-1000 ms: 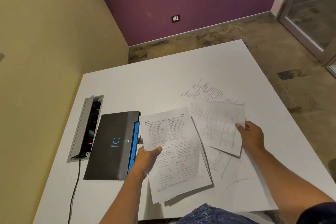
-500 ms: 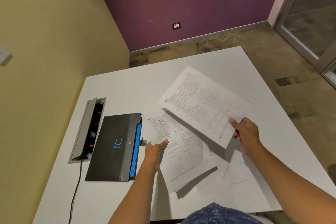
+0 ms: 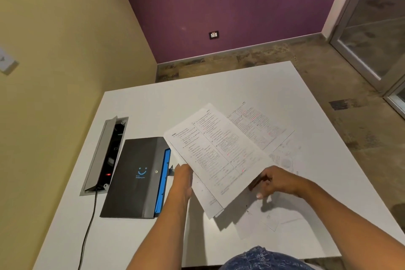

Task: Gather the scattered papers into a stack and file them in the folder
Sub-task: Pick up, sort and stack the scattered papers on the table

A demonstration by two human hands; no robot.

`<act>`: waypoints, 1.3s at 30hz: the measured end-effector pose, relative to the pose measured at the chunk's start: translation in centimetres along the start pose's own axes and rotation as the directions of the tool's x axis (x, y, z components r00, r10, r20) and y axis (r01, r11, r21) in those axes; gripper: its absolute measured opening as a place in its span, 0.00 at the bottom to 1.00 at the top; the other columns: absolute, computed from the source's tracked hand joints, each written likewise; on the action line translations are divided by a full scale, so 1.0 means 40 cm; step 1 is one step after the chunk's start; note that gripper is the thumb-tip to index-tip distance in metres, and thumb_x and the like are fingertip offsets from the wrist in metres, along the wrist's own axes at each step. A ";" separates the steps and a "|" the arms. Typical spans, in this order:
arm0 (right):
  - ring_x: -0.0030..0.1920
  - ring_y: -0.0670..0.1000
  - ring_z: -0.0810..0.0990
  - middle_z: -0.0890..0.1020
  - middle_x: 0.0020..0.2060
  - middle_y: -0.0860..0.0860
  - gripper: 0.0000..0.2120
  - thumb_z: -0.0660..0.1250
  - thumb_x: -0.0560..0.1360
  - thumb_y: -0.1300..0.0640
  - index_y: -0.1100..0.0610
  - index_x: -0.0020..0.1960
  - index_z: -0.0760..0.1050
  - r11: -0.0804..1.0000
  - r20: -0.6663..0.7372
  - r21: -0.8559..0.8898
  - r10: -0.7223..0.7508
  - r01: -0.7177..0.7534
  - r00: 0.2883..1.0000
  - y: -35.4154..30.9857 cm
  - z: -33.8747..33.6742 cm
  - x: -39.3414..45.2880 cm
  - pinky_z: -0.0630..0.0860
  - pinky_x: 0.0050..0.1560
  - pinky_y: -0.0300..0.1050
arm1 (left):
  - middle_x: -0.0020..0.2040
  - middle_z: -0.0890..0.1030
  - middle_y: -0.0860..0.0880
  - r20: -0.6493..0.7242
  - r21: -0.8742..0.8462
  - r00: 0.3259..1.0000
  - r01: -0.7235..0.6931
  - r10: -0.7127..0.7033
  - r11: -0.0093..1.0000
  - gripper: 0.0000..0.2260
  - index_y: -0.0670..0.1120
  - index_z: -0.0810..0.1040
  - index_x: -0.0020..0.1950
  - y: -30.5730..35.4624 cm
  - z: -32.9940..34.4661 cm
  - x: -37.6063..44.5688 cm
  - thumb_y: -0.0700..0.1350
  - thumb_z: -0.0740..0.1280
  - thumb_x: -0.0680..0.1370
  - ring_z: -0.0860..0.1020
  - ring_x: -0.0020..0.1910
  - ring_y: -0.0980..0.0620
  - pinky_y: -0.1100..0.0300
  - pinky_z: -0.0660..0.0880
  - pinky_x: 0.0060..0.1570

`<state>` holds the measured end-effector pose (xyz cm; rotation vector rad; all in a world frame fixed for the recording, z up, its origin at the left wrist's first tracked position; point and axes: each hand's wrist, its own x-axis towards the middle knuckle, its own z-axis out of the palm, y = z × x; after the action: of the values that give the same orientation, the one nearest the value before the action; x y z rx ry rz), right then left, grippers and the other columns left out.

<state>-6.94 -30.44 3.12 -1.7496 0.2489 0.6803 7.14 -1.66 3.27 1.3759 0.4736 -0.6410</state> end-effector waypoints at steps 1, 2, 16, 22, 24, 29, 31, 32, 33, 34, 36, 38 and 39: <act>0.44 0.48 0.86 0.89 0.46 0.53 0.14 0.80 0.67 0.67 0.56 0.50 0.87 0.996 -0.011 -0.073 0.040 -0.041 0.999 0.009 -0.020 -0.004 0.79 0.42 0.39 | 0.48 0.81 0.38 0.047 -0.001 0.999 -0.017 0.017 1.000 0.05 0.43 0.83 0.51 0.007 0.001 -0.013 0.41 0.70 0.76 0.78 0.42 0.42 0.50 0.75 0.44; 0.41 0.48 0.86 0.88 0.43 0.52 0.13 0.78 0.67 0.69 0.53 0.46 0.87 0.988 -0.104 -0.126 0.073 -0.086 0.992 0.016 -0.039 -0.005 0.78 0.39 0.36 | 0.47 0.80 0.38 0.094 0.002 0.995 -0.041 0.041 0.999 0.06 0.42 0.83 0.52 0.015 0.003 -0.026 0.42 0.71 0.77 0.78 0.41 0.44 0.52 0.75 0.43; 0.63 0.59 0.83 0.83 0.62 0.58 0.25 0.76 0.72 0.62 0.60 0.68 0.76 0.714 -0.268 0.662 -0.061 0.229 0.962 -0.072 0.001 0.040 0.75 0.67 0.56 | 0.46 0.84 0.44 0.271 0.271 0.961 -0.121 0.045 0.955 0.16 0.43 0.83 0.52 0.035 0.060 -0.079 0.54 0.67 0.75 0.80 0.47 0.45 0.56 0.80 0.43; 0.57 0.62 0.85 0.87 0.54 0.59 0.22 0.77 0.68 0.69 0.63 0.61 0.81 0.717 -0.491 0.612 0.013 0.334 0.871 -0.066 0.017 0.043 0.80 0.60 0.54 | 0.40 0.88 0.53 0.285 0.119 0.958 -0.068 0.031 0.991 0.27 0.54 0.79 0.57 0.054 0.091 -0.113 0.71 0.49 0.80 0.85 0.46 0.47 0.47 0.77 0.54; 0.56 0.62 0.86 0.87 0.53 0.59 0.23 0.80 0.65 0.68 0.64 0.59 0.82 0.745 -0.484 0.577 -0.019 0.336 0.875 -0.069 0.016 0.034 0.81 0.59 0.55 | 0.48 0.89 0.53 0.338 0.238 0.935 -0.194 0.107 0.952 0.25 0.53 0.80 0.59 0.056 0.089 -0.114 0.70 0.68 0.74 0.86 0.52 0.48 0.49 0.79 0.58; 0.52 0.52 0.87 0.88 0.50 0.53 0.28 0.85 0.59 0.68 0.56 0.56 0.83 0.858 -0.482 0.389 -0.122 0.337 0.867 -0.076 0.027 0.014 0.84 0.52 0.49 | 0.52 0.88 0.49 0.391 0.343 0.903 -0.323 0.179 0.882 0.21 0.48 0.84 0.58 0.027 0.068 -0.081 0.43 0.82 0.67 0.85 0.52 0.49 0.64 0.81 0.46; 0.51 0.50 0.87 0.88 0.48 0.51 0.26 0.83 0.61 0.70 0.53 0.54 0.82 0.862 -0.505 0.364 -0.134 0.352 0.852 -0.072 0.031 0.014 0.84 0.51 0.48 | 0.53 0.88 0.51 0.400 0.355 0.894 -0.355 0.203 0.865 0.23 0.50 0.84 0.58 0.030 0.067 -0.090 0.46 0.82 0.64 0.85 0.51 0.53 0.63 0.81 0.47; 0.50 0.49 0.86 0.88 0.48 0.50 0.26 0.84 0.60 0.69 0.53 0.54 0.82 0.865 -0.513 0.369 -0.115 0.340 0.850 -0.069 0.032 0.015 0.84 0.51 0.47 | 0.54 0.87 0.51 0.404 0.367 0.891 -0.363 0.205 0.856 0.25 0.50 0.83 0.59 0.031 0.065 -0.094 0.48 0.82 0.63 0.85 0.51 0.54 0.62 0.81 0.49; 0.51 0.49 0.86 0.87 0.49 0.50 0.28 0.86 0.58 0.67 0.54 0.54 0.81 0.869 -0.517 0.375 -0.095 0.325 0.851 -0.067 0.032 0.014 0.83 0.53 0.48 | 0.55 0.87 0.52 0.403 0.379 0.894 -0.356 0.194 0.854 0.25 0.51 0.83 0.60 0.030 0.061 -0.094 0.48 0.82 0.64 0.85 0.52 0.54 0.60 0.82 0.50; 0.53 0.50 0.85 0.86 0.51 0.51 0.31 0.87 0.56 0.62 0.55 0.56 0.81 0.876 -0.511 0.373 -0.082 0.307 0.855 -0.054 0.032 0.019 0.83 0.54 0.49 | 0.55 0.87 0.52 0.404 0.389 0.896 -0.353 0.186 0.851 0.25 0.51 0.82 0.61 0.028 0.055 -0.094 0.46 0.83 0.65 0.84 0.53 0.54 0.60 0.81 0.51; 0.55 0.52 0.85 0.85 0.54 0.52 0.37 0.88 0.54 0.57 0.55 0.60 0.79 0.894 -0.464 0.369 -0.059 0.253 0.884 -0.029 0.037 0.027 0.82 0.58 0.52 | 0.56 0.86 0.51 0.396 0.406 0.905 -0.326 0.157 0.854 0.24 0.52 0.79 0.62 0.013 0.039 -0.089 0.40 0.81 0.69 0.84 0.55 0.54 0.61 0.81 0.51; 0.56 0.51 0.83 0.84 0.55 0.52 0.31 0.87 0.59 0.60 0.52 0.59 0.78 0.906 -0.434 0.370 -0.028 0.206 0.900 -0.013 0.047 0.027 0.81 0.59 0.50 | 0.59 0.85 0.50 0.378 0.441 0.918 -0.296 0.124 0.848 0.26 0.51 0.78 0.65 -0.006 0.027 -0.084 0.40 0.81 0.70 0.82 0.59 0.52 0.56 0.80 0.58; 0.55 0.50 0.83 0.84 0.55 0.52 0.27 0.85 0.62 0.63 0.51 0.56 0.78 0.908 -0.426 0.370 -0.021 0.195 0.904 -0.007 0.052 0.026 0.81 0.57 0.47 | 0.60 0.85 0.50 0.371 0.464 0.922 -0.285 0.107 0.839 0.26 0.51 0.78 0.65 -0.017 0.020 -0.077 0.40 0.81 0.70 0.81 0.61 0.50 0.53 0.78 0.61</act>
<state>-6.62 -28.23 2.45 -1.4717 0.5398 0.1439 4.36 -2.05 4.89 1.7468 -0.1339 -0.8444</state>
